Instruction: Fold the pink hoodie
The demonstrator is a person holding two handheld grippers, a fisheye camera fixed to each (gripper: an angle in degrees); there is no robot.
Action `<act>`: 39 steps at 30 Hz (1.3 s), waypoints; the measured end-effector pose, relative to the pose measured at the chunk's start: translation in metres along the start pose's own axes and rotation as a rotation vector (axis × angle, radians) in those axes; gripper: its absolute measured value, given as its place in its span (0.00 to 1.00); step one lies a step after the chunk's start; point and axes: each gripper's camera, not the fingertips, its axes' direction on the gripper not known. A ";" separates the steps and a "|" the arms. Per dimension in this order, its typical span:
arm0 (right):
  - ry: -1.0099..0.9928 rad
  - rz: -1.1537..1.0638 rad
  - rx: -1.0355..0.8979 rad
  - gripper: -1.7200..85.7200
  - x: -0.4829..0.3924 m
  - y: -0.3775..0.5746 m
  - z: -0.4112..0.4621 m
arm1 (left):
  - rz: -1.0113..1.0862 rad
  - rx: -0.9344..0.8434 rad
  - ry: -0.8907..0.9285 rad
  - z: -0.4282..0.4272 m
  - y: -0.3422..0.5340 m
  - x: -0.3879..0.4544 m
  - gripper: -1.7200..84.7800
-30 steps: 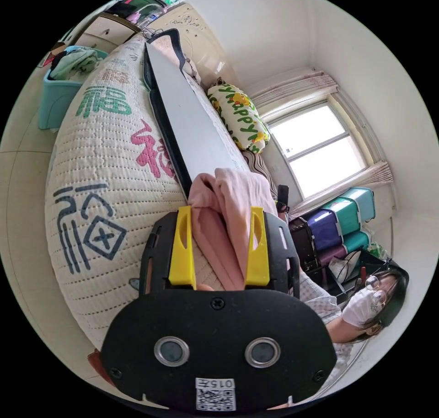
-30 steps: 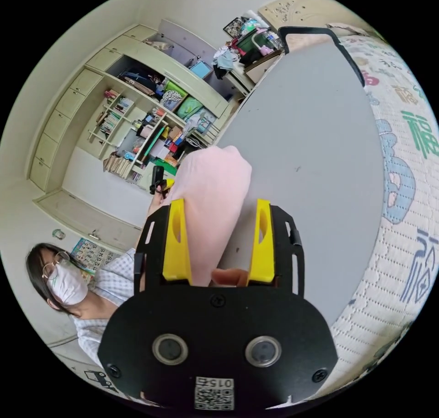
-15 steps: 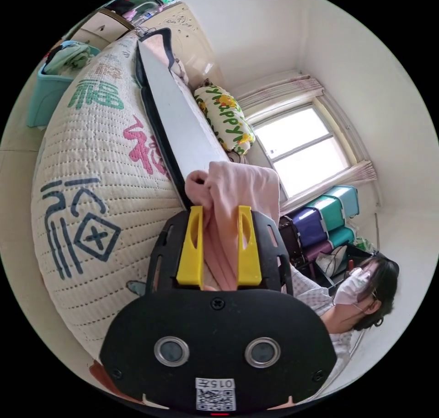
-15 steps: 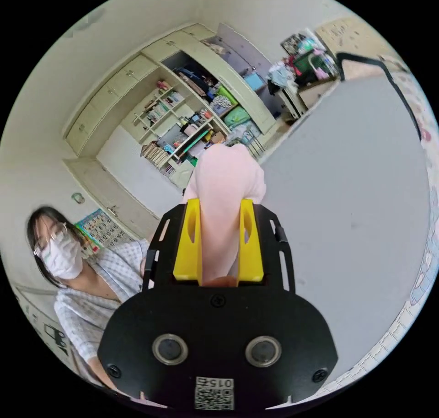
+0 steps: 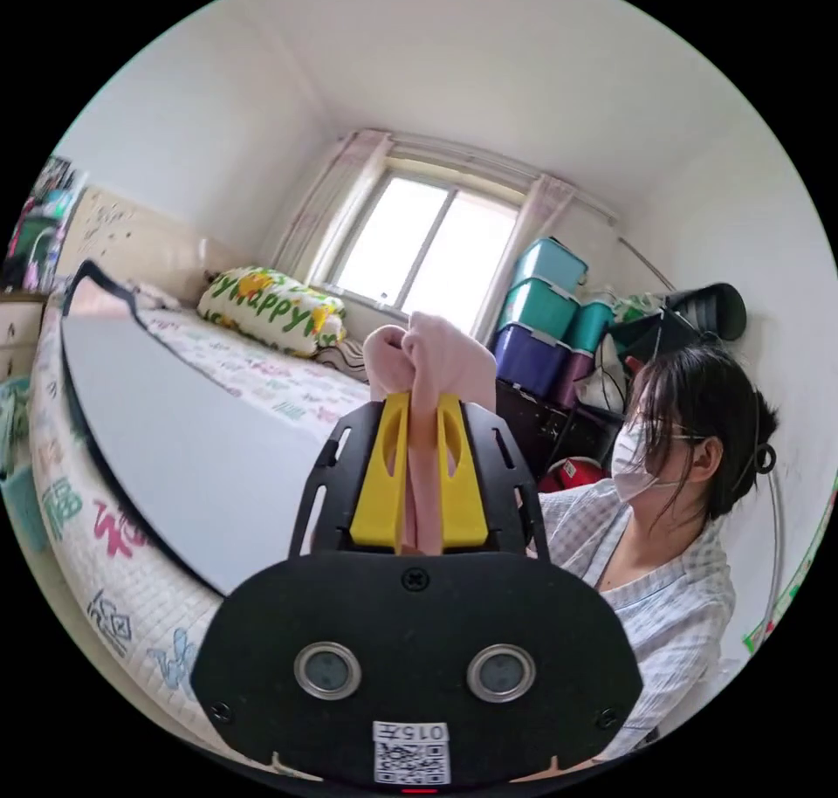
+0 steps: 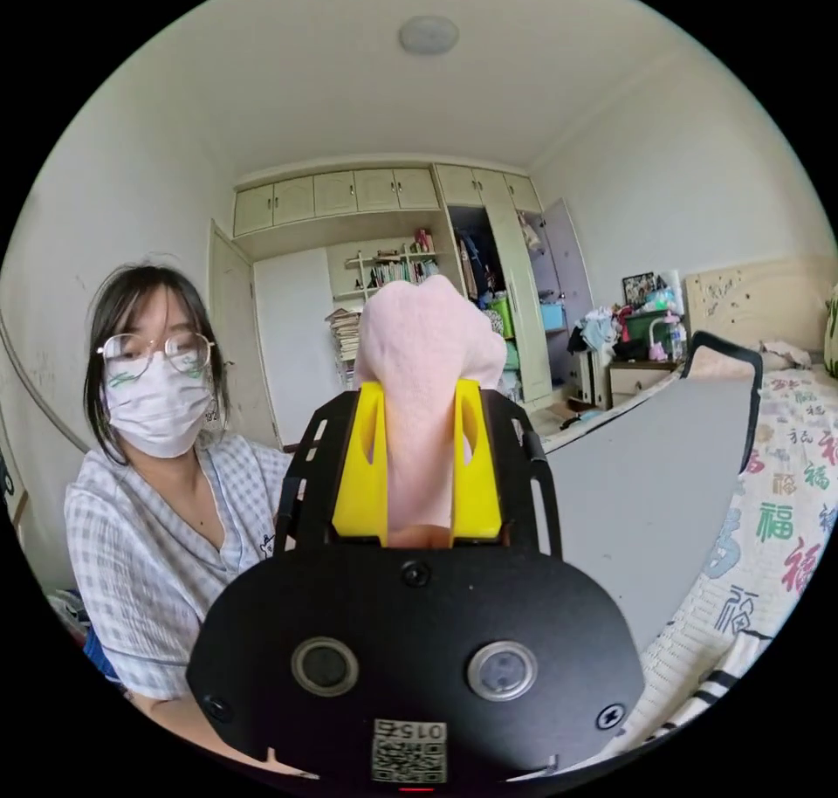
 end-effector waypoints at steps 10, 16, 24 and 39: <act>0.386 -0.127 0.075 0.15 -0.147 -0.088 -0.187 | 0.045 -0.003 0.281 0.176 -0.118 0.060 0.07; 0.586 -0.033 -0.022 0.15 -0.127 -0.154 -0.269 | -0.177 -0.003 0.413 0.309 -0.144 0.004 0.07; 0.760 0.509 -0.402 0.15 0.136 -0.156 -0.303 | -0.700 -0.177 0.033 0.454 -0.099 -0.170 0.07; 0.777 0.542 0.000 0.02 0.095 -0.105 -0.421 | -0.222 -0.239 -0.467 0.424 -0.230 -0.092 0.02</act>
